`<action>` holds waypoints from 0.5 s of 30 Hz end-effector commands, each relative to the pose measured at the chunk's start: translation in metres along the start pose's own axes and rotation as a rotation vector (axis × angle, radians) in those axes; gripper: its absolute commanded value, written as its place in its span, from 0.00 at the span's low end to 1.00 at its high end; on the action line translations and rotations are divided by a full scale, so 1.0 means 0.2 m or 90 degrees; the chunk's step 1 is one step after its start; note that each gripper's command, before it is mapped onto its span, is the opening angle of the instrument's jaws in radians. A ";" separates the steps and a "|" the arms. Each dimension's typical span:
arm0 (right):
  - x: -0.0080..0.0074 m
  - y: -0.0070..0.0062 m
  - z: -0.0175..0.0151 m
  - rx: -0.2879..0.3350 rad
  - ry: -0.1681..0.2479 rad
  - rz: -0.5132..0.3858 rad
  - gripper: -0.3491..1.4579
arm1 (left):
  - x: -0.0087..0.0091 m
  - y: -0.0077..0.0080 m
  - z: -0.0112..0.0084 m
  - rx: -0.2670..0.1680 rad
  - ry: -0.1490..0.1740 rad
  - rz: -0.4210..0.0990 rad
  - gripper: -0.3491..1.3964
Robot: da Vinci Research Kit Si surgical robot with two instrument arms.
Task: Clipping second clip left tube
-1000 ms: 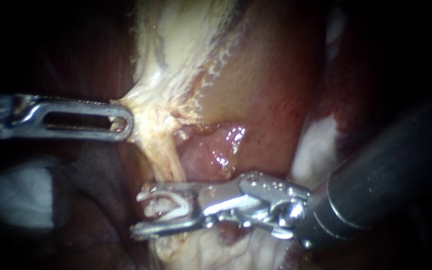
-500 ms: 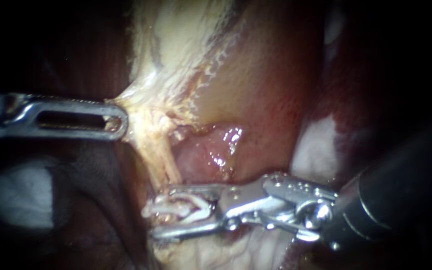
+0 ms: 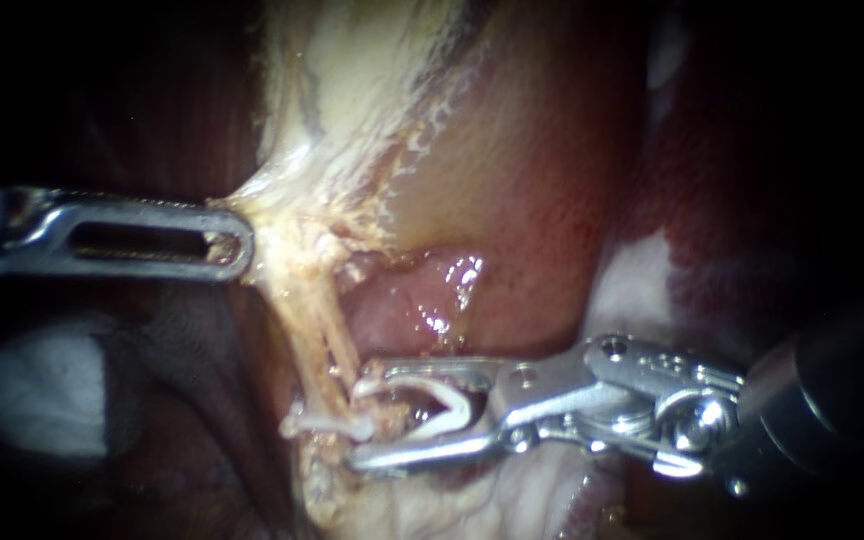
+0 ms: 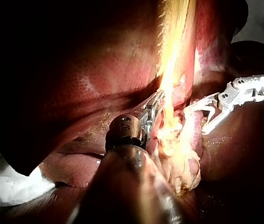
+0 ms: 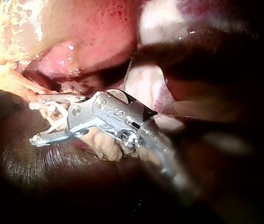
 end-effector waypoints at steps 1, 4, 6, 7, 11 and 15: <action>0.000 0.000 0.001 -0.001 0.000 -0.001 0.51 | 0.000 0.000 0.000 0.000 0.000 0.000 0.00; -0.001 0.001 0.003 -0.002 0.001 -0.005 0.51 | 0.000 -0.001 0.000 0.000 0.000 0.000 0.00; -0.001 0.002 0.004 -0.002 0.001 -0.005 0.51 | 0.000 -0.001 0.000 0.000 0.000 0.000 0.00; -0.002 0.003 0.004 -0.003 0.001 -0.009 0.51 | 0.000 -0.001 0.000 0.000 0.000 0.000 0.00; -0.003 0.004 0.006 -0.005 0.001 -0.009 0.51 | 0.001 -0.002 0.000 0.000 0.000 0.000 0.00; -0.004 0.006 0.009 -0.006 0.002 -0.011 0.52 | 0.001 -0.002 -0.001 -0.001 -0.001 0.000 0.00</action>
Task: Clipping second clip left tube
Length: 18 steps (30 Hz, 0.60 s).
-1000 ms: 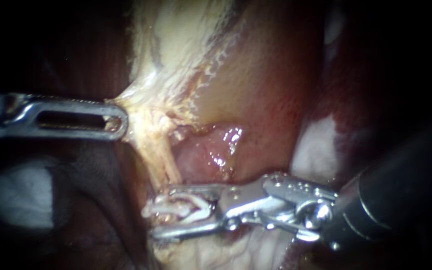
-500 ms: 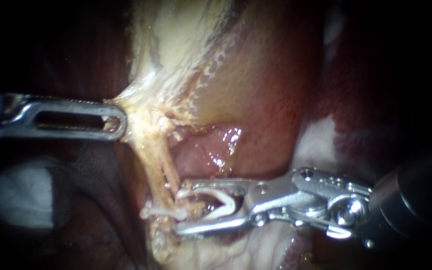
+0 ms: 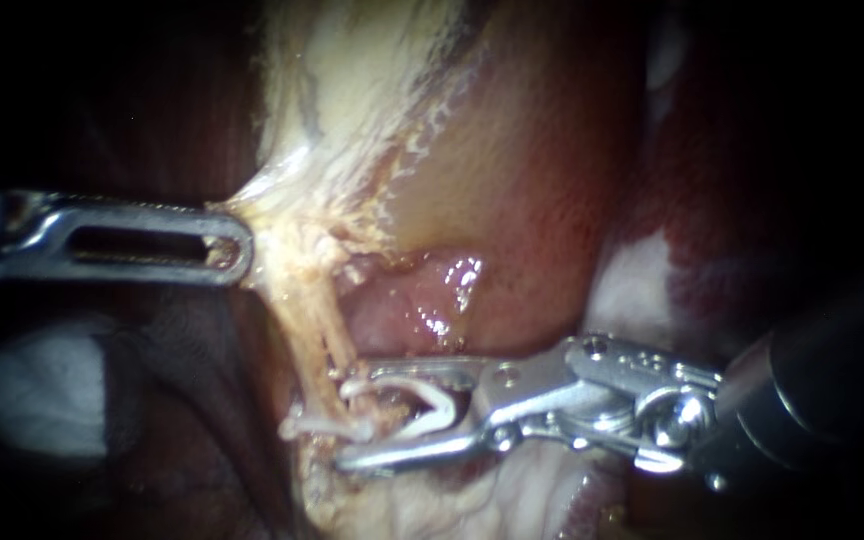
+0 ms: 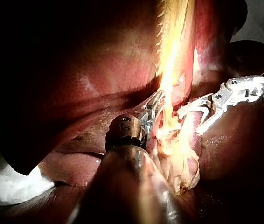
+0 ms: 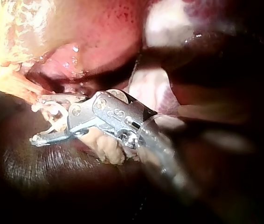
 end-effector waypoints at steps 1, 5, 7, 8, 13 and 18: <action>0.000 0.000 0.001 -0.001 0.000 0.000 0.52 | 0.000 0.000 0.000 0.000 0.000 0.000 0.00; -0.001 0.001 0.003 -0.002 0.000 -0.001 0.52 | 0.000 -0.001 0.000 -0.001 0.000 0.000 0.00; -0.002 0.002 0.004 -0.003 -0.001 -0.005 0.52 | 0.000 -0.001 0.000 -0.001 0.000 0.000 0.00; -0.002 0.002 0.004 -0.003 -0.001 -0.005 0.52 | 0.000 -0.001 0.000 -0.001 0.000 0.000 0.00; -0.004 0.006 0.007 -0.007 -0.002 -0.006 0.52 | 0.001 -0.003 -0.001 -0.001 -0.001 -0.001 0.00; -0.008 0.011 0.011 -0.013 -0.007 -0.008 0.52 | 0.001 -0.004 -0.001 -0.001 -0.001 -0.001 0.00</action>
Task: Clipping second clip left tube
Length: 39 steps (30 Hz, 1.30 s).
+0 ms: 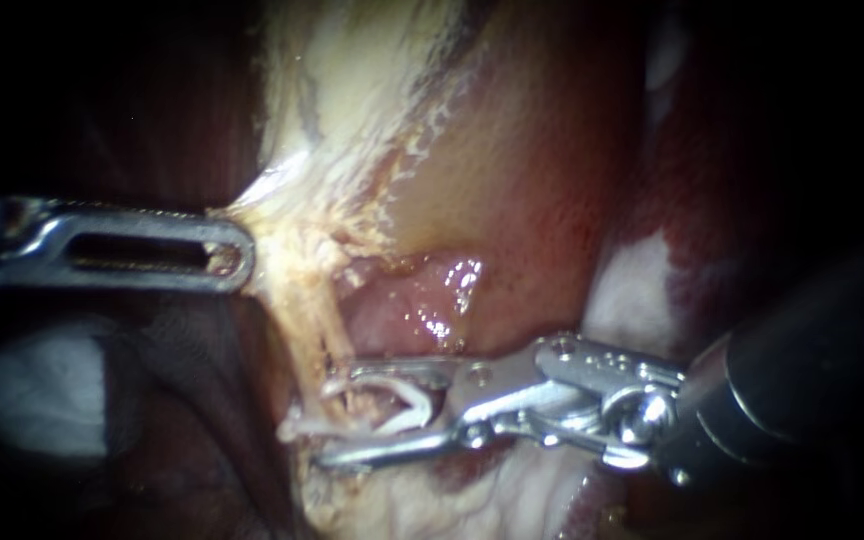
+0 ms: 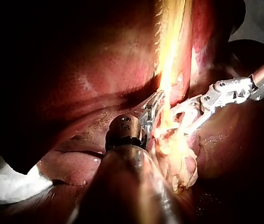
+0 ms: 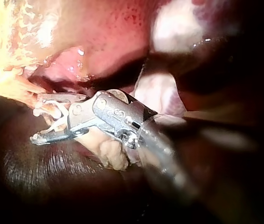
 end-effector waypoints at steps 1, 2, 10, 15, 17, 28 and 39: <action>-0.001 0.001 0.001 -0.002 -0.004 0.000 0.52 | 0.000 0.000 0.000 0.000 0.000 0.000 0.00; -0.002 0.002 0.002 -0.004 -0.007 -0.001 0.52 | 0.000 0.000 0.000 0.000 0.000 0.000 0.00; -0.003 0.005 0.005 -0.008 -0.012 -0.008 0.52 | 0.001 -0.003 -0.001 0.001 0.001 0.000 0.00; -0.002 0.005 0.005 -0.009 -0.012 -0.012 0.52 | 0.001 -0.005 -0.001 0.001 0.001 0.000 0.00; -0.002 0.005 0.005 -0.009 -0.012 -0.011 0.52 | 0.001 -0.005 -0.002 0.002 0.002 0.000 0.00; -0.001 0.003 0.007 -0.007 -0.012 -0.011 0.52 | 0.001 -0.005 -0.001 0.002 0.002 -0.001 0.00; 0.003 -0.007 0.011 0.032 -0.013 -0.013 0.52 | 0.001 -0.004 -0.001 0.003 0.002 0.000 0.00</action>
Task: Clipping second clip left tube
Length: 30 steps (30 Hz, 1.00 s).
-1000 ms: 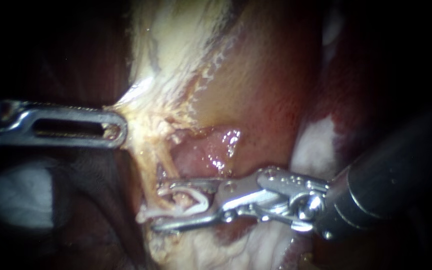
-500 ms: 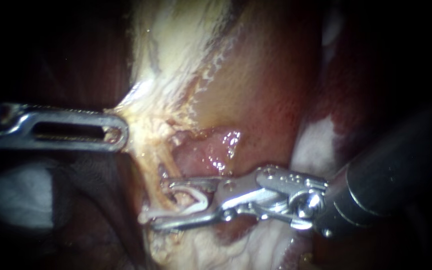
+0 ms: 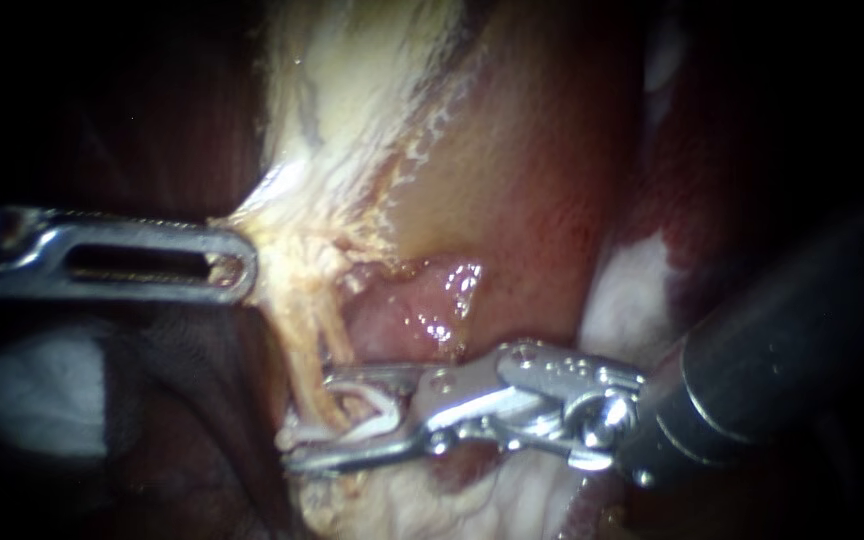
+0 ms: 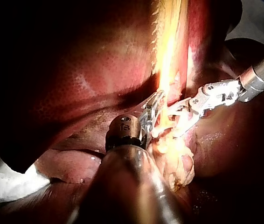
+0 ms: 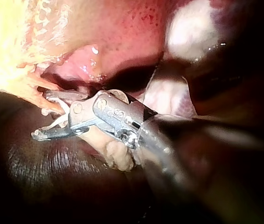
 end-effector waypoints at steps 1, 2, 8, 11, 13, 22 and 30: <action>0.000 -0.001 0.000 0.004 0.000 -0.001 0.52 | 0.000 0.001 0.001 0.000 0.000 0.000 0.00; 0.001 -0.001 0.001 0.006 -0.001 -0.001 0.52 | 0.000 0.001 0.001 0.001 0.000 0.000 0.00; 0.002 -0.003 0.002 0.017 0.001 -0.001 0.52 | 0.000 0.002 0.001 0.001 0.000 0.001 0.00; 0.002 -0.003 0.004 0.019 0.000 -0.002 0.52 | 0.000 0.002 0.002 0.001 0.000 0.001 0.00; 0.002 -0.003 0.006 0.020 0.000 -0.002 0.52 | 0.000 0.002 0.002 0.001 0.000 0.001 0.00; 0.000 -0.002 0.014 0.023 0.000 -0.006 0.51 | 0.000 0.001 0.003 0.000 -0.001 0.000 0.00; -0.003 0.002 0.014 0.030 -0.006 -0.011 0.47 | 0.000 0.001 0.003 0.001 0.000 0.000 0.00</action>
